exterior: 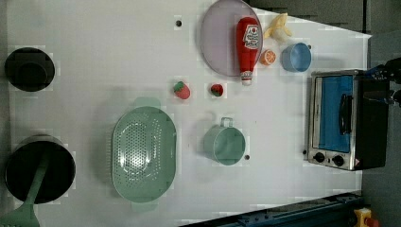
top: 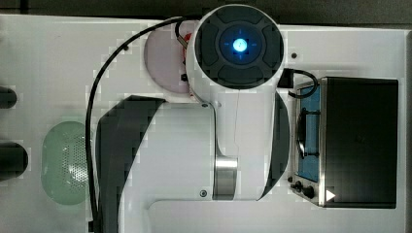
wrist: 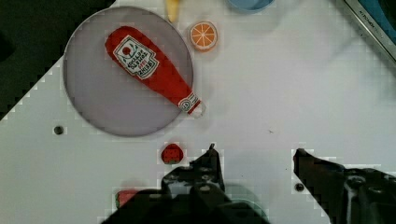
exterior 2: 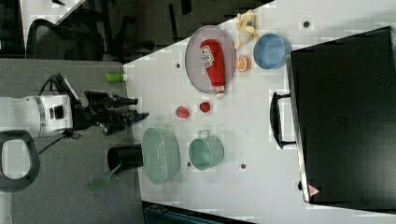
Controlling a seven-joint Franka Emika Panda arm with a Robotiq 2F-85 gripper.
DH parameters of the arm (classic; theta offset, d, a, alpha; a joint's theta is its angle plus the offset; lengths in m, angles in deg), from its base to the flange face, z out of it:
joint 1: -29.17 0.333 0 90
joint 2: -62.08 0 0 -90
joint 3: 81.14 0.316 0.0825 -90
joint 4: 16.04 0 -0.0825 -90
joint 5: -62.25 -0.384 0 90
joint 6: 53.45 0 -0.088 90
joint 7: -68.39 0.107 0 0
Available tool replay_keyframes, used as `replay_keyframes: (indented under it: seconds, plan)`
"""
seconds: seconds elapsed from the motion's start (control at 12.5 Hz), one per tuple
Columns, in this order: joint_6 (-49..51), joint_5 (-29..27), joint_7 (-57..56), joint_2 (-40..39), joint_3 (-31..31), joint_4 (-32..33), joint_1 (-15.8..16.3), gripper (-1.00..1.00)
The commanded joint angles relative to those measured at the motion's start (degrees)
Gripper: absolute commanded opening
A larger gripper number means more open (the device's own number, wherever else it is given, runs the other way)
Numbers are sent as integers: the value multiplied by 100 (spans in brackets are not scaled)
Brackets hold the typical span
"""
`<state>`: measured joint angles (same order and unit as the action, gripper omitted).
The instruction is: Pick ketchup from plate and place it on table.
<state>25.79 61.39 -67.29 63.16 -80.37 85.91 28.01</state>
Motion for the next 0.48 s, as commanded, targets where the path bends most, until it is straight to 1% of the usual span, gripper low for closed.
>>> replay_keyframes:
  seconds: [0.08,0.16,0.24,0.48]
  plan:
    - [1173,-186,167,1181,100,514,-607,58]
    - [1164,-186,158,1164,111,514,-602,81]
    - [1155,-186,126,1123,130,513,-590,99]
    - [976,-186,69,842,231,512,-542,100]
